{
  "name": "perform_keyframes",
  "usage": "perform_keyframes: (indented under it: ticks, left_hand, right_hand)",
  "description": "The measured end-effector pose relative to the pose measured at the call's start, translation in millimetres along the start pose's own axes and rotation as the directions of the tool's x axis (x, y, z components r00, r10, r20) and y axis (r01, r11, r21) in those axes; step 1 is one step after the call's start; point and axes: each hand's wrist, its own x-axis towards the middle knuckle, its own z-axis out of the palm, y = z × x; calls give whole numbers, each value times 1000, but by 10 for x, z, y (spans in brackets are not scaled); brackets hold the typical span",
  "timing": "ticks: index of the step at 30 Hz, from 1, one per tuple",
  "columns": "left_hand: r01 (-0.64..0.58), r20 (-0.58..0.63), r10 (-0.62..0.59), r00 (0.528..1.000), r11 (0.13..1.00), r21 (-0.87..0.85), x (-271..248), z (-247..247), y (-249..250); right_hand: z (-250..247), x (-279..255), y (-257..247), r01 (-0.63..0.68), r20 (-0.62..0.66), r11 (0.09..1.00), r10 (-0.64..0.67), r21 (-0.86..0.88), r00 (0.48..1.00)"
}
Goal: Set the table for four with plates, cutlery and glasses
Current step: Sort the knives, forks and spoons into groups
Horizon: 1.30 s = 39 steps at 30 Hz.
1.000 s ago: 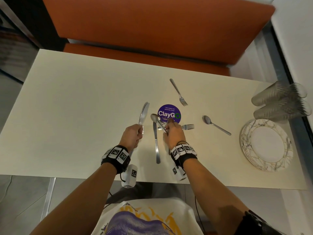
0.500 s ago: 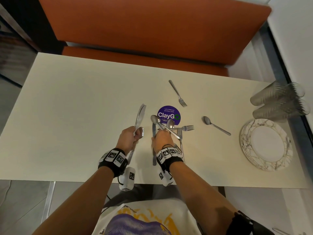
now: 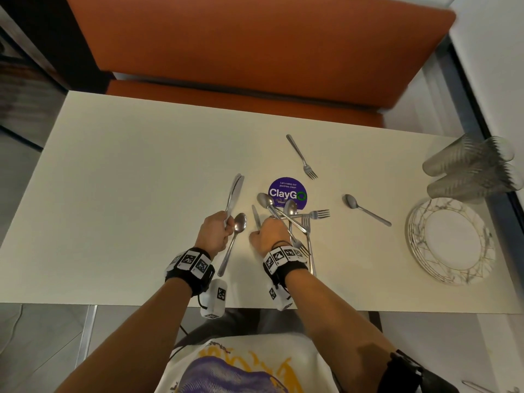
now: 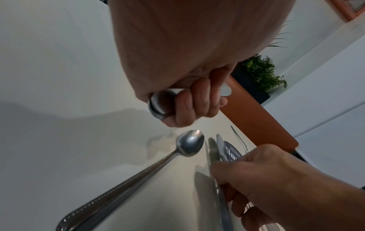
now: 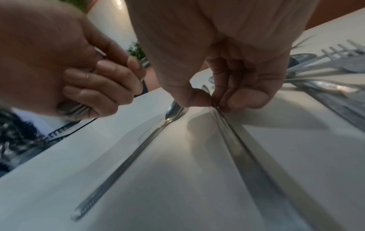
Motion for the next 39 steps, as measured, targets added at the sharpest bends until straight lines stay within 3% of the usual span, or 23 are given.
perform_keyframes:
  ticks: [4,8,11,15,17,20,22,26,29,33,39]
  left_hand:
    - [-18,-39,19,999,999,27,-5,-1,35]
    - [-83,-57,93,994,983,161,-9,64,83]
    - [-170,9,172,985,958,233,-12,140,100]
    - [-280,160,239,958,905,321,-73,251,161]
    - [-292,202,244,948,921,258,-62,280,177]
    - [-235,241,193,951,958,164,-78,269,243]
    - [-202,270,154,951,966,163,-139,257,312]
    - [-114,292,85,953,990,83,-197,258,374]
    - [-71,205,64,977,997,28,-123,250,331]
    - [-88,203,78,976,995,41,-75,272,301]
    - [-126,237,107,966,990,69,-104,369,317]
  right_hand:
    - [-65,18,58,39,-56,971,-26,234,998]
    - [-189,24,37,104,-191,868,-11,485,981]
    - [-367,19,-31,121,-219,742,36,660,975]
    - [-627,38,-124,99,-210,650,96,754,973]
    - [-702,63,-131,70,-126,538,69,840,990]
    - [-801,56,-71,47,-42,202,-28,978,999]
    - [-855,62,-14,53,-47,101,-62,993,997]
    - [-925,52,18,116,-107,187,-59,976,993]
    - [-1019,3,-16,162,-157,263,-38,951,987]
    - [-963,13,-99,182,-183,367,-34,912,983]
    - [-809,-3,-187,175,-200,604,-27,777,980]
